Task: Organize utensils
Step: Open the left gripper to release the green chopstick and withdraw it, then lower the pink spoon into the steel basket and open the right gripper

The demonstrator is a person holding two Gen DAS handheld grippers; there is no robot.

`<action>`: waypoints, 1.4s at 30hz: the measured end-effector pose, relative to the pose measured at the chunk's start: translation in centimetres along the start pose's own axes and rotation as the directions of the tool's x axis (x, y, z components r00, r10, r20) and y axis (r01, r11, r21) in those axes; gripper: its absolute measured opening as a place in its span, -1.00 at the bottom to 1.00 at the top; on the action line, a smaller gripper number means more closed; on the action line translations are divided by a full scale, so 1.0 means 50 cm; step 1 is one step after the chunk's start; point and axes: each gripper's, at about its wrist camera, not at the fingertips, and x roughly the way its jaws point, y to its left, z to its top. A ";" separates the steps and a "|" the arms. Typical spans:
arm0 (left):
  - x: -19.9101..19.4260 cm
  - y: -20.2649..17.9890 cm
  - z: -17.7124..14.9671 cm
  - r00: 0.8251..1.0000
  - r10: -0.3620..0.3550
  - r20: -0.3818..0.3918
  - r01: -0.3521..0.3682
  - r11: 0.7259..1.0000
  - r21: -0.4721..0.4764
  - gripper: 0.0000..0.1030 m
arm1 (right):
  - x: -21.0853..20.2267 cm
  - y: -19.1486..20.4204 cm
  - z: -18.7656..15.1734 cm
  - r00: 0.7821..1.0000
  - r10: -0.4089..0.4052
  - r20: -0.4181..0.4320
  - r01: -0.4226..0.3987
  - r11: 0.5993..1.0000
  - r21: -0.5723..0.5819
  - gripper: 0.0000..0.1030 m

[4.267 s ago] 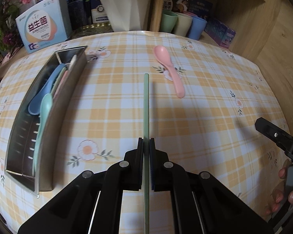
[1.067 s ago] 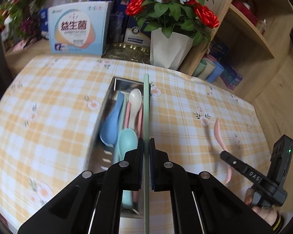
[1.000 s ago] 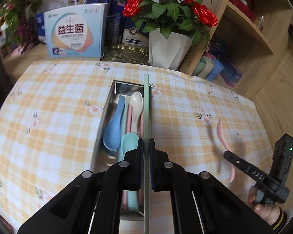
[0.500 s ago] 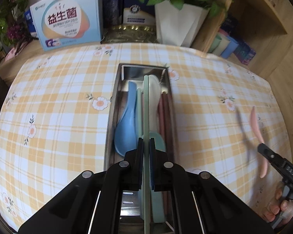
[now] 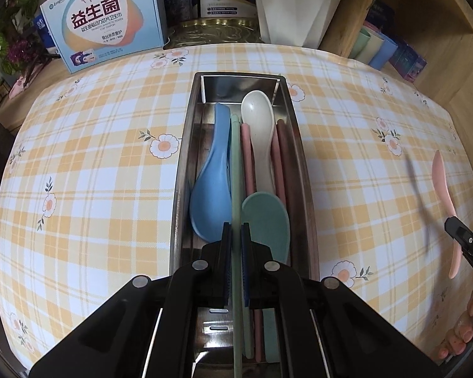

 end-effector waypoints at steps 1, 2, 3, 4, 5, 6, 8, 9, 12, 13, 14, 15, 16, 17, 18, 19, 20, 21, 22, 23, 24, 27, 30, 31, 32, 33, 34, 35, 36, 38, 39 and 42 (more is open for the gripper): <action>0.001 0.001 0.002 1.000 -0.001 -0.002 0.001 1.000 0.000 -0.89 | -0.001 -0.001 0.000 1.000 -0.001 0.000 0.001 1.000 0.004 -0.72; 0.001 0.001 0.003 1.000 0.002 -0.003 -0.002 1.000 0.002 -0.89 | -0.002 -0.003 0.000 1.000 -0.002 0.002 0.002 1.000 0.009 -0.72; 0.002 0.000 0.004 1.000 0.006 -0.004 -0.006 1.000 0.005 -0.89 | -0.002 -0.004 0.001 1.000 -0.003 0.002 0.003 1.000 0.011 -0.72; 0.004 0.000 0.006 1.000 0.009 -0.006 -0.009 1.000 0.009 -0.89 | -0.003 -0.004 0.001 1.000 -0.003 0.003 0.003 1.000 0.011 -0.72; 0.006 0.000 0.008 1.000 0.014 -0.009 -0.014 1.000 0.013 -0.88 | -0.003 -0.003 0.001 1.000 -0.003 0.004 0.003 1.000 0.010 -0.72; 0.007 0.000 0.009 1.000 0.014 -0.012 -0.013 1.000 0.015 -0.87 | -0.003 -0.003 0.001 1.000 -0.003 0.004 0.003 1.000 0.010 -0.72; 0.003 0.000 0.011 1.000 -0.002 -0.010 0.002 1.000 0.020 -0.75 | -0.004 -0.002 0.002 1.000 -0.001 0.004 0.001 1.000 0.008 -0.72; -0.002 -0.001 0.011 1.000 -0.001 -0.002 0.001 1.000 0.025 -0.54 | -0.004 -0.002 0.003 1.000 -0.001 0.005 0.001 1.000 0.007 -0.72; -0.018 -0.003 0.011 1.000 -0.009 0.022 0.008 0.999 0.033 -0.29 | -0.005 -0.001 0.003 1.000 0.001 0.003 -0.001 1.000 0.009 -0.72; -0.023 -0.004 0.011 1.000 -0.011 0.027 0.010 0.999 0.035 -0.29 | -0.006 0.001 0.003 1.000 0.002 0.002 -0.002 1.000 0.007 -0.72; -0.030 -0.005 0.011 0.999 -0.012 0.034 0.011 0.999 0.037 -0.29 | -0.006 0.002 0.003 1.000 0.002 0.000 -0.002 1.000 0.005 -0.72; -0.036 -0.006 0.011 0.999 -0.016 0.039 0.014 0.999 0.038 -0.27 | -0.006 0.004 0.003 1.000 0.002 -0.002 -0.002 1.000 0.005 -0.72; -0.045 -0.007 0.011 0.999 -0.021 0.048 0.019 0.999 0.041 -0.24 | -0.006 0.006 0.003 1.000 0.001 -0.004 -0.001 1.000 0.004 -0.72; -0.052 -0.010 0.010 0.998 -0.023 0.056 0.020 0.999 0.044 -0.10 | -0.006 0.008 0.003 1.000 0.000 -0.006 0.000 1.000 0.002 -0.72; -0.061 -0.012 0.008 0.997 -0.024 0.068 0.020 0.999 0.051 0.05 | -0.006 0.010 0.003 1.000 -0.001 -0.008 0.001 1.000 -0.002 -0.72; -0.070 -0.014 0.007 0.997 -0.023 0.078 0.019 0.998 0.059 0.12 | -0.005 0.013 0.002 1.000 -0.002 -0.010 0.002 1.000 -0.006 -0.72; -0.076 -0.016 0.005 0.996 -0.020 0.086 0.015 0.998 0.065 0.25 | -0.004 0.017 0.002 1.000 -0.004 -0.012 0.003 1.000 -0.010 -0.72; -0.084 -0.018 0.002 0.995 -0.017 0.094 0.011 0.997 0.073 0.38 | -0.004 0.019 0.001 1.000 -0.005 -0.014 0.005 1.000 -0.013 -0.72; -0.093 -0.019 -0.001 0.994 -0.015 0.105 0.006 0.997 0.082 0.45 | -0.004 0.022 0.000 1.000 -0.007 -0.015 0.007 1.000 -0.016 -0.72; -0.100 -0.020 -0.004 0.994 -0.013 0.112 0.003 0.996 0.088 0.59 | -0.004 0.024 0.000 1.000 -0.008 -0.017 0.008 1.000 -0.018 -0.72; -0.105 -0.019 -0.005 0.993 -0.014 0.117 0.003 0.996 0.093 0.70 | -0.003 0.028 -0.001 1.000 -0.010 -0.020 0.010 1.000 -0.021 -0.72; -0.123 -0.017 -0.012 0.990 -0.005 0.138 -0.010 0.994 0.106 0.85 | -0.001 0.039 -0.003 0.999 -0.017 -0.028 0.016 0.999 -0.031 -0.72; -0.134 -0.002 -0.017 0.990 -0.012 0.139 -0.001 0.996 0.093 0.88 | 0.001 0.053 -0.006 0.999 -0.023 -0.037 0.021 0.999 -0.046 -0.72; -0.136 0.005 -0.018 0.990 -0.014 0.138 0.002 0.996 0.086 0.88 | 0.002 0.058 -0.007 0.999 -0.025 -0.039 0.023 0.998 -0.052 -0.72; -0.139 0.012 -0.021 0.990 -0.018 0.138 0.006 0.997 0.082 0.88 | 0.003 0.066 -0.008 0.999 -0.027 -0.042 0.025 0.998 -0.061 -0.72; -0.142 0.019 -0.023 0.990 -0.020 0.141 0.009 0.997 0.078 0.88 | 0.004 0.071 -0.008 0.999 -0.029 -0.044 0.026 0.997 -0.067 -0.72; -0.146 0.027 -0.026 0.989 -0.018 0.148 0.007 0.997 0.075 0.88 | 0.005 0.078 -0.010 0.998 -0.030 -0.048 0.026 0.997 -0.075 -0.72; -0.149 0.033 -0.029 0.988 -0.017 0.155 0.005 0.997 0.073 0.88 | 0.007 0.085 -0.012 0.998 -0.031 -0.053 0.026 0.996 -0.082 -0.72; -0.153 0.042 -0.032 0.987 -0.017 0.162 0.006 0.998 0.069 0.88 | 0.008 0.091 -0.014 0.998 -0.032 -0.057 0.027 0.996 -0.087 -0.72; -0.159 0.061 -0.037 0.985 -0.038 0.171 0.029 0.998 0.058 0.88 | 0.013 0.108 -0.018 0.997 -0.035 -0.069 0.028 0.994 -0.105 -0.72; -0.162 0.071 -0.040 0.983 -0.048 0.179 0.040 0.998 0.046 0.88 | 0.016 0.116 -0.020 0.997 -0.035 -0.074 0.027 0.993 -0.113 -0.72; -0.172 0.108 -0.050 0.979 -0.053 0.195 0.053 0.999 0.004 0.88 | 0.030 0.145 -0.028 0.995 -0.034 -0.097 0.020 0.990 -0.141 -0.72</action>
